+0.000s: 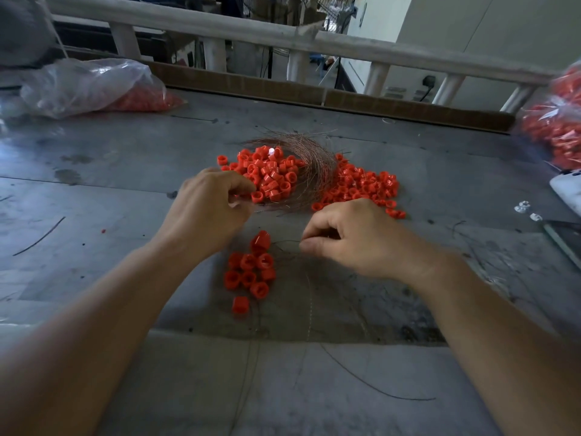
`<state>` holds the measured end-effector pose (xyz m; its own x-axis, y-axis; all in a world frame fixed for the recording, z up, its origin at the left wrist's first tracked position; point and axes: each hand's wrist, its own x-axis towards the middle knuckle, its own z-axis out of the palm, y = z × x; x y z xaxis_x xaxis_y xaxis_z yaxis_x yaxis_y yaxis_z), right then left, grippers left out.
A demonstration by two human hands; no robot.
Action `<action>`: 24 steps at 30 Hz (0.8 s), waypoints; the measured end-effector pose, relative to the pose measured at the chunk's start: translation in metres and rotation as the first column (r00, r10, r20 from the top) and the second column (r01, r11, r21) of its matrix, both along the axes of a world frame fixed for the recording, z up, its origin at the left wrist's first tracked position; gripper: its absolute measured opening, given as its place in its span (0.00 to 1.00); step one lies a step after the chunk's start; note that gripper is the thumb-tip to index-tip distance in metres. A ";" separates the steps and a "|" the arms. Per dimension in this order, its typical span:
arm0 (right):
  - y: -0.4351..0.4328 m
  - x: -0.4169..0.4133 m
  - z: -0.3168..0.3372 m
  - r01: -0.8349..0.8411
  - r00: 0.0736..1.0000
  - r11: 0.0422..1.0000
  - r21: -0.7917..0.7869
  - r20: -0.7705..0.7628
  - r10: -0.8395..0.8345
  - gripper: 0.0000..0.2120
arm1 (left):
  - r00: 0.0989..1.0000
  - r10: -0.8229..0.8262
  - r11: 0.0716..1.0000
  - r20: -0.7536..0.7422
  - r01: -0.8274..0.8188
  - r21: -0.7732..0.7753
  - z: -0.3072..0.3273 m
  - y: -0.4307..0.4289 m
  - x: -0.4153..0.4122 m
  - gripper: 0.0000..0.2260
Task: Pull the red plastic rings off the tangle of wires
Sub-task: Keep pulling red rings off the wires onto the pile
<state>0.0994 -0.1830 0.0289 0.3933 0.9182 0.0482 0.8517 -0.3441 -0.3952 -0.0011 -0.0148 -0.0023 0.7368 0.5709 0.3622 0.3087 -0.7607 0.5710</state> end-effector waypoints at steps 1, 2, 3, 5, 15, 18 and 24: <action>-0.001 0.001 0.001 0.012 1.000 1.000 0.024 -0.002 -0.012 0.08 | 1.000 -0.007 1.000 -0.024 0.007 0.022 -0.002 0.002 0.003 0.12; -0.002 0.002 0.003 0.033 0.999 0.998 0.054 -0.003 -0.032 0.08 | 0.999 -0.014 0.999 -0.050 0.016 0.033 -0.004 0.004 0.006 0.14; -0.003 0.004 0.005 0.061 0.998 0.994 0.086 -0.004 -0.060 0.08 | 0.996 -0.023 0.999 -0.084 0.026 0.037 -0.006 0.005 0.008 0.15; -0.005 0.007 0.007 0.121 0.993 0.982 0.145 -0.016 -0.120 0.08 | 0.981 -0.039 0.997 -0.191 0.051 0.059 -0.010 0.006 0.013 0.18; -0.007 0.013 0.010 0.253 0.967 0.936 0.243 -0.051 -0.248 0.08 | 0.979 -0.050 0.993 -0.195 0.070 0.094 -0.007 0.006 0.013 0.04; -0.008 0.013 0.009 0.261 0.965 0.936 0.238 -0.045 -0.257 0.08 | 0.984 -0.073 0.993 -0.164 0.087 0.079 -0.006 0.005 0.012 0.05; -0.008 0.014 0.009 0.270 0.963 0.935 0.231 -0.047 -0.266 0.08 | 0.991 -0.084 0.989 -0.103 0.096 0.111 -0.009 0.003 0.011 0.08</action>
